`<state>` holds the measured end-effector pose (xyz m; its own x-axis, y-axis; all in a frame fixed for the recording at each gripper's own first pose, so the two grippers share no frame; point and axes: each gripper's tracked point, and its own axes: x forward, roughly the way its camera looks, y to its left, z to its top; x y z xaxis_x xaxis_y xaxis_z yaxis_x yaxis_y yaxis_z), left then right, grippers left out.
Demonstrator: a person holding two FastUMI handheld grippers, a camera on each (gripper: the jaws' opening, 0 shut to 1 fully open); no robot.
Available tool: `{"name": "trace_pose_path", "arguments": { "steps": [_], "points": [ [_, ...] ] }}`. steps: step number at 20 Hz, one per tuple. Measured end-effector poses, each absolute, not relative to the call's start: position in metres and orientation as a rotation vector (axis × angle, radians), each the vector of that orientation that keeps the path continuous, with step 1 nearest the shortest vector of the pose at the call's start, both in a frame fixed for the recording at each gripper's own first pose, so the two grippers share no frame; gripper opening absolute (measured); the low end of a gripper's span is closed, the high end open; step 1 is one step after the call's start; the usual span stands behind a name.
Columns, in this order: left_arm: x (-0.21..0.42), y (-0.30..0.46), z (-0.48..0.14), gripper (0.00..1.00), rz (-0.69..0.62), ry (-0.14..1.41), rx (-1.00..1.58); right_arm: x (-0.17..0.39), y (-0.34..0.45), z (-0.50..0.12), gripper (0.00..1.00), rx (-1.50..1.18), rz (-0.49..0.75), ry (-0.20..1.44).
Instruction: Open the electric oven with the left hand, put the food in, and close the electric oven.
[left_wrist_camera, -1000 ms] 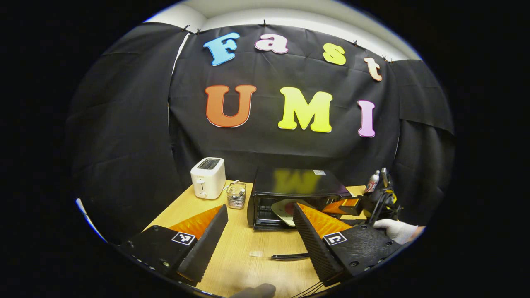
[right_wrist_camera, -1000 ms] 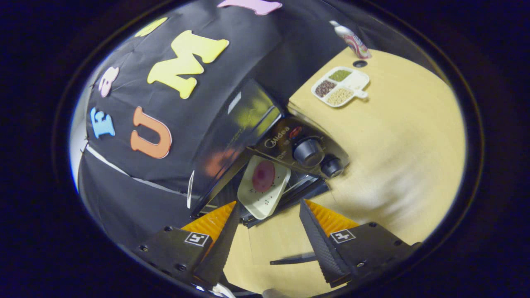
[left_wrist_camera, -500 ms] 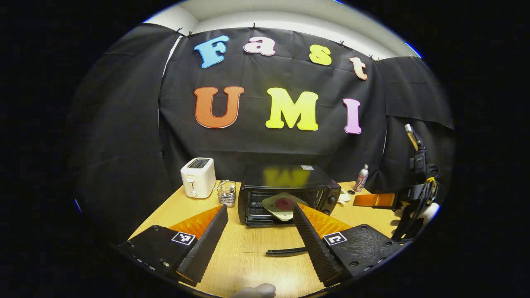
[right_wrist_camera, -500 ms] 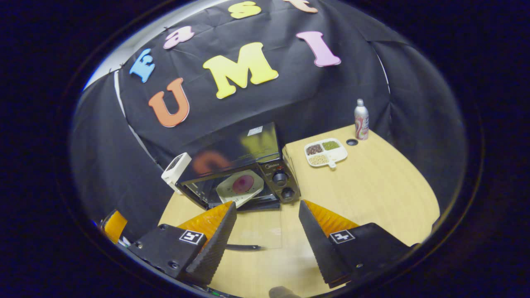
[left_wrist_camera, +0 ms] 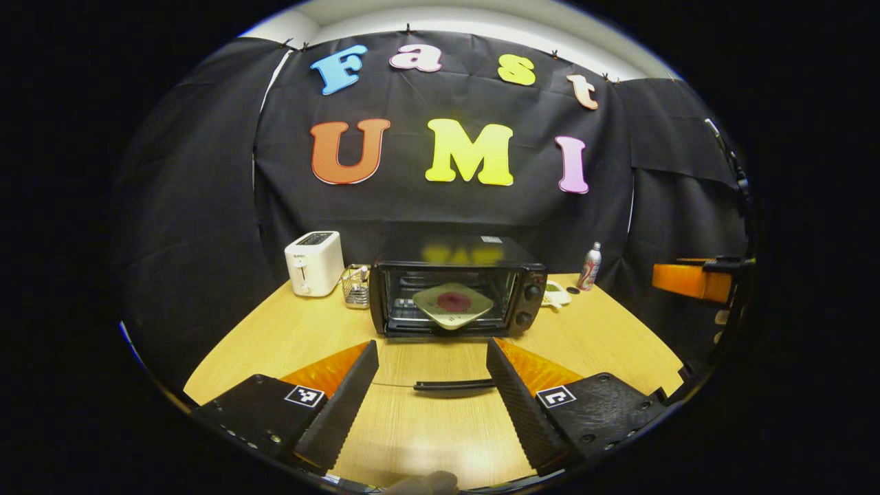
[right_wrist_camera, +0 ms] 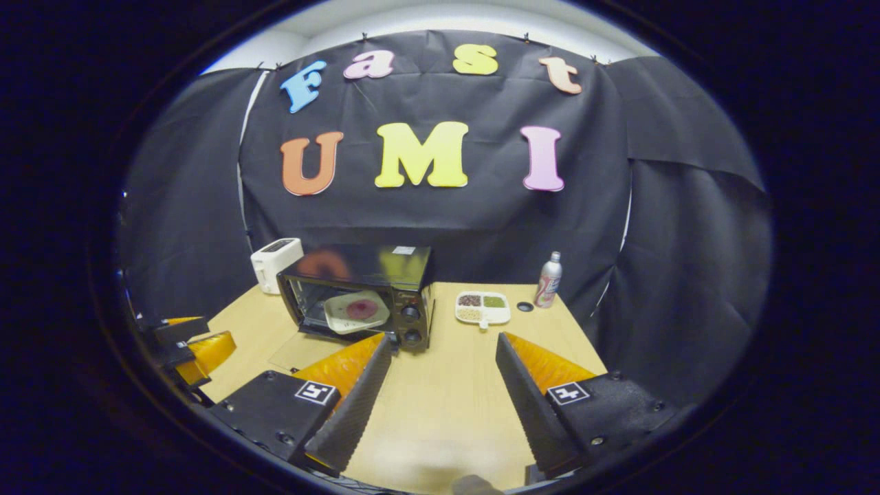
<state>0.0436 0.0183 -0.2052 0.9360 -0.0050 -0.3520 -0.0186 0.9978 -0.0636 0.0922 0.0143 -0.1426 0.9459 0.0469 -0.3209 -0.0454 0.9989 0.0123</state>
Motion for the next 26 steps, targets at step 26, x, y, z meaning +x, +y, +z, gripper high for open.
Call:
{"name": "trace_pose_path", "arguments": {
  "steps": [26],
  "points": [
    [0.094, -0.037, -0.397, 0.97, -0.061, 0.640, -0.040, 0.055, -0.038, -0.130, 0.96, -0.023, -0.106, 0.411]
  ]
}}
